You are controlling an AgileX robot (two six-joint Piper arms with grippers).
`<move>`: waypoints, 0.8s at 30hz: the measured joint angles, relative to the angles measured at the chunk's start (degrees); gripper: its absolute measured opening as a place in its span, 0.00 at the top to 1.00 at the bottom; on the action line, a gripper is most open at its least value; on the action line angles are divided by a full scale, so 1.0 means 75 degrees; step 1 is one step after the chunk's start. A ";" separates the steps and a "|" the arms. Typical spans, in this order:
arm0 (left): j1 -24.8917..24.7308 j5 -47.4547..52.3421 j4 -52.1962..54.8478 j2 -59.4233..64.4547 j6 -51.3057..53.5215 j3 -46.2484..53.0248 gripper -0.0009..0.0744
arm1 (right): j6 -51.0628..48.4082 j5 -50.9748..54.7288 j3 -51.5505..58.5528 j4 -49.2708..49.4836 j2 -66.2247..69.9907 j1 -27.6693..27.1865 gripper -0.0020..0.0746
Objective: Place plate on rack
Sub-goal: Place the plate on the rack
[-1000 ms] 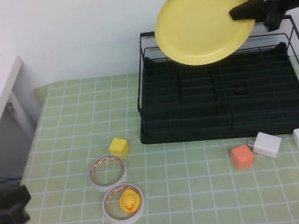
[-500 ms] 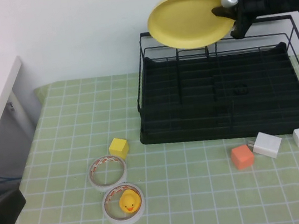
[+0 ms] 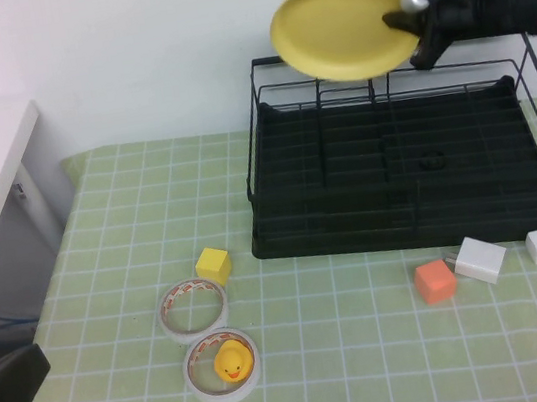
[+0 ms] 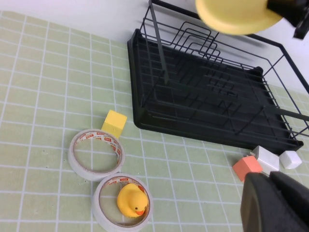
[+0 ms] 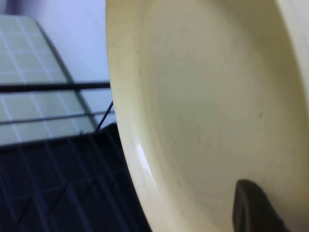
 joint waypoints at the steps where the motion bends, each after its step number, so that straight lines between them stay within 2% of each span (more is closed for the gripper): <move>1: 0.0000 0.0000 0.0000 0.0000 0.0000 0.0000 0.99 | -0.0018 -0.0017 0.0000 0.0046 0.0095 0.0000 0.82; 24: 0.0000 0.0177 0.0193 0.0000 0.0025 0.0000 0.99 | -0.0064 -0.0362 -0.0015 0.0740 0.0612 0.0000 0.82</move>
